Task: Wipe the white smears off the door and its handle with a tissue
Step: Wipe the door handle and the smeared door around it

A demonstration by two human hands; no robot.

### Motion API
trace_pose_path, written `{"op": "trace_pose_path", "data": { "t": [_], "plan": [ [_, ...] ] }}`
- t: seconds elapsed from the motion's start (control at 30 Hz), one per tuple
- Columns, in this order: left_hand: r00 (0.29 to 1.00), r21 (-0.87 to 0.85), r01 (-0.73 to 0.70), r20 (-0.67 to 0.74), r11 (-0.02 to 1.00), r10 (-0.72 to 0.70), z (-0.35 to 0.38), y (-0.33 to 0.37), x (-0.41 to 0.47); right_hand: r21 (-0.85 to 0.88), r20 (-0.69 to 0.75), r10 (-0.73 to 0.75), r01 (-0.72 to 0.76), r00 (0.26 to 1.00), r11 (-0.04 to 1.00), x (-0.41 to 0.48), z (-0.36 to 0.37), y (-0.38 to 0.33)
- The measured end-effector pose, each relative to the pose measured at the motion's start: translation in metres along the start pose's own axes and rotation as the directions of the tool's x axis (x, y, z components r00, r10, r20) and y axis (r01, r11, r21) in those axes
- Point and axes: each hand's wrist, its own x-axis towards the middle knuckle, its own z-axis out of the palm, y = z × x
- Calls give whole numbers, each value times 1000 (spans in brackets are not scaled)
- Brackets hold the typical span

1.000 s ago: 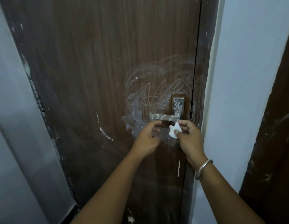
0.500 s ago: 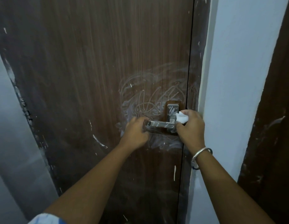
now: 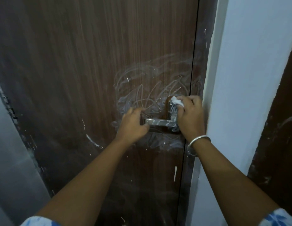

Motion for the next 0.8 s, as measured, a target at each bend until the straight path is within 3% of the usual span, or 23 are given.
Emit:
{"op": "trace_pose_path", "data": {
  "t": [0.13, 0.3, 0.47, 0.67, 0.8],
  "plan": [
    [1000, 30, 12, -9, 999, -12, 4, -5, -1, -147, 61, -139, 147, 988, 978, 9, 9, 4],
    [1000, 29, -14, 26, 999, 13, 9, -5, -2, -170, 117, -312, 329, 943, 929, 8, 7, 10],
    [997, 40, -35, 69, 999, 32, 13, -8, -3, -137, 54, -242, 248, 969, 959, 12, 7, 10],
    [998, 1, -33, 61, 999, 33, 20, -7, -3, -202, 152, -411, 435, 899, 878, 16, 9, 13],
    [998, -14, -26, 54, 1000, 27, 20, -8, -2, -158, 66, -258, 265, 964, 951, 18, 6, 12]
  ]
}}
